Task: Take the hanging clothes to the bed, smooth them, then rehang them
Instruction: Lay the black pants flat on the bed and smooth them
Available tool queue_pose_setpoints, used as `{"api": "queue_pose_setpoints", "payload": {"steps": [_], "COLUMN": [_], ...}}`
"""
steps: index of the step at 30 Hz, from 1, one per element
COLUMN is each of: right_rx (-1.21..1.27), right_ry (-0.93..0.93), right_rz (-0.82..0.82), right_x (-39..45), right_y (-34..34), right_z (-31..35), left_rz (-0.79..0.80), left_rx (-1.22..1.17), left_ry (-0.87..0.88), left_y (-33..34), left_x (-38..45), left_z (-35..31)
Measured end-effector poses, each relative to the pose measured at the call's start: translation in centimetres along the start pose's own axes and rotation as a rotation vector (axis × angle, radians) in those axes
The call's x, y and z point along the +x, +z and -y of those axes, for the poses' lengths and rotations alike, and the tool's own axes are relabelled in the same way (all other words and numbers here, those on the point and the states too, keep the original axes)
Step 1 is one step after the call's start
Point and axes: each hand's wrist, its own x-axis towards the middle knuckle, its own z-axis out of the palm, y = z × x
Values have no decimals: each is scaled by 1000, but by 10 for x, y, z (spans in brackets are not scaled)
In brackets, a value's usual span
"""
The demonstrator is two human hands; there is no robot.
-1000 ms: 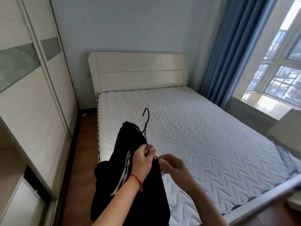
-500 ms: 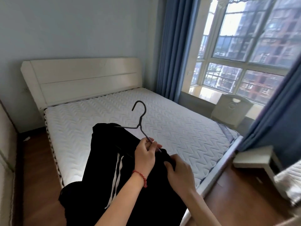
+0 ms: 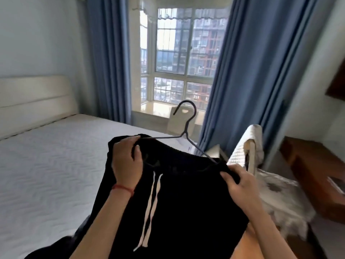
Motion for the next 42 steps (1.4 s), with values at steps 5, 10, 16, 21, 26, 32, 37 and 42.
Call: {"api": "queue_pose_setpoints", "payload": {"steps": [5,10,16,21,26,32,37,42], "right_rx": [8,18,-1,-134,-185,-141,-98,23], "right_ry": [-24,1,17,2,-53,-31,-81,-119], "right_rz": [-96,-99,-104,-150,-167,-69,-41,18], "right_x": [23,52,105,172,259,373,446,525], "right_y": [-78,-142,-187,-179,-131,-44,10,50], "right_z": [-75,-147,-206,-244,-273,-308,-315,-332], "left_rz": [186,250,388,364,321,323,299,262], "left_rx": [169,264,79,11,31,120,208,343], "left_ry": [225,480,369,331,301,217,193,257], "left_y": [69,166,242,294,355,432,476,513], "left_x": [20,24,25,50,91,158,209,243], "left_z": [-4,-50,-103,-107,-75,-11,20,35]}}
